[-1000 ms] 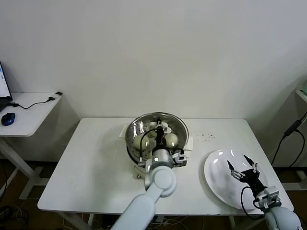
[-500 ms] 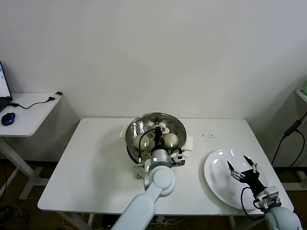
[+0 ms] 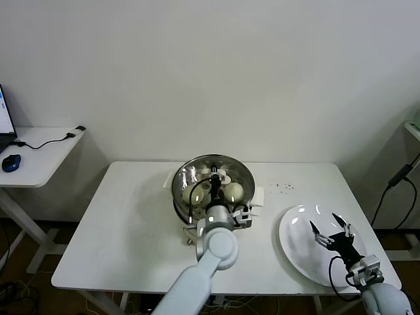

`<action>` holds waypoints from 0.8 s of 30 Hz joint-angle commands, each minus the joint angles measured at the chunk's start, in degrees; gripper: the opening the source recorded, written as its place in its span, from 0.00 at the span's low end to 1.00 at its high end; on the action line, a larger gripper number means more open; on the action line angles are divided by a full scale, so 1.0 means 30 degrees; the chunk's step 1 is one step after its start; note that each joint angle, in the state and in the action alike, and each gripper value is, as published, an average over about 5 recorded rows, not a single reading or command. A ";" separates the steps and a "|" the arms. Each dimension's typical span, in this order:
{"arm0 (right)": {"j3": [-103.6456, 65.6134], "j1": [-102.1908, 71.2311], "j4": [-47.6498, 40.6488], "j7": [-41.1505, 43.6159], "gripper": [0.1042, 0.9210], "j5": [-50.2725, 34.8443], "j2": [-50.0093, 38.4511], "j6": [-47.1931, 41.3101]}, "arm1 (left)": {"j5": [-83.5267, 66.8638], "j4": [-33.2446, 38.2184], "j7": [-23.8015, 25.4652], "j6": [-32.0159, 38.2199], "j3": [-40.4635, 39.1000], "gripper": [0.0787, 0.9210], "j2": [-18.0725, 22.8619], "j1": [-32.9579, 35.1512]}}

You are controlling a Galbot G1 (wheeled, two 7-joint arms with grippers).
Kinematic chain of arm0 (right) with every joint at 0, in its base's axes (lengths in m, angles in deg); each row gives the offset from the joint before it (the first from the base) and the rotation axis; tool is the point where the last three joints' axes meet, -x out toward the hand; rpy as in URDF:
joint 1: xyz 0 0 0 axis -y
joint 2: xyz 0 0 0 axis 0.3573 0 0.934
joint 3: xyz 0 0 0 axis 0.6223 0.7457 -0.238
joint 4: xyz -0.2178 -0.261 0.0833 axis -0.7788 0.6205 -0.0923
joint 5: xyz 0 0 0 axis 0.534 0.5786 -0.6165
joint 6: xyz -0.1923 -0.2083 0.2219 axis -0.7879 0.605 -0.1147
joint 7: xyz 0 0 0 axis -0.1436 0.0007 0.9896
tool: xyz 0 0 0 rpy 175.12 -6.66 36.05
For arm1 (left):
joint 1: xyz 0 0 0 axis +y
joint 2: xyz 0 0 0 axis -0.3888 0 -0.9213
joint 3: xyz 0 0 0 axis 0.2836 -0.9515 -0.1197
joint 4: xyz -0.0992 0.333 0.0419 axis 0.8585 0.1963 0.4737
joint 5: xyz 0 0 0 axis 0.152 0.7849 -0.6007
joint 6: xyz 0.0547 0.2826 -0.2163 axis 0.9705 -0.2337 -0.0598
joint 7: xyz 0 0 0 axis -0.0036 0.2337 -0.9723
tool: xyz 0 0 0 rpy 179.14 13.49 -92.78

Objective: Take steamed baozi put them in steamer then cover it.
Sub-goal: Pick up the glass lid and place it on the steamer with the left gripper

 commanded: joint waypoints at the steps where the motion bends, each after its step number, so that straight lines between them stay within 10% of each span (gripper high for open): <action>1: -0.0012 0.0006 -0.0013 0.0030 0.88 0.0054 0.0047 0.0016 | -0.0148 -0.0094 -0.0009 -0.0950 -0.0019 0.08 -0.0104 0.0016; 11: -0.0032 0.0018 0.0021 0.0068 0.88 0.0128 0.0045 0.0002 | -0.0128 0.0756 0.0856 -0.0950 -0.0103 0.11 -0.0432 0.0128; 24: -0.0148 0.0010 0.0036 0.0081 0.88 0.0093 0.0010 -0.0126 | -0.1351 0.4538 0.1232 -0.0950 -0.0688 0.52 -0.2062 0.0933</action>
